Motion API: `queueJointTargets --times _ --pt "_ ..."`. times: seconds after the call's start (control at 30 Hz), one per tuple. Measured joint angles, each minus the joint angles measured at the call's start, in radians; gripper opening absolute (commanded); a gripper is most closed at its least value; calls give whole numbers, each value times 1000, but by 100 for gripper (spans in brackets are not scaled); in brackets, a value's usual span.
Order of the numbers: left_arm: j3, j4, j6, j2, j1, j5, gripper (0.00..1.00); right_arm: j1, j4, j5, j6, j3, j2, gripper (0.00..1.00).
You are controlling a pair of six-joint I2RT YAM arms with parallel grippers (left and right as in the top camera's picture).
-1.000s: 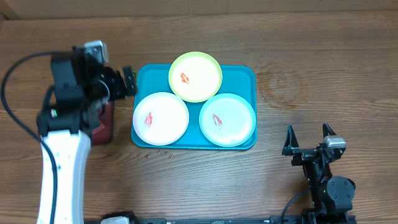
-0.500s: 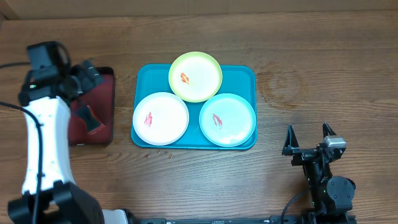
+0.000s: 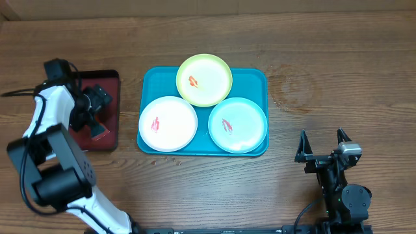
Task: Clean dirty plates on tray and stack at the side
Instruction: 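Reach the left gripper into the water tray and grasp the sponge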
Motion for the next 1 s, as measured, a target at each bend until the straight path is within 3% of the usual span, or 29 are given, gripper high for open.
queueJointTargets --times 0.23,0.4,0.53,0.6,0.63,0.67,0.7,0.73,1.0 --pt "3 14 0 59 24 -19 96 0 0 0 -1 0 0 100" --pt "3 14 14 60 30 -50 57 0 0 0 -1 0 0 100" --pt "3 8 23 64 30 -72 9 0 -1 0 -1 0 0 100" --pt "3 1 26 64 30 -76 4 0 0 0 -1 0 0 100" --pt "3 -3 26 64 30 -76 5 0 0 0 -1 0 0 100" --pt "3 -8 27 64 30 -76 23 0 -1 0 -1 0 0 100" --pt "3 -15 27 64 30 -76 69 0 0 0 -1 0 0 100" --pt "3 -28 30 64 30 -75 100 0 0 0 -1 0 0 100" --pt "8 -219 27 64 30 13 100 0 0 0 -1 0 0 100"
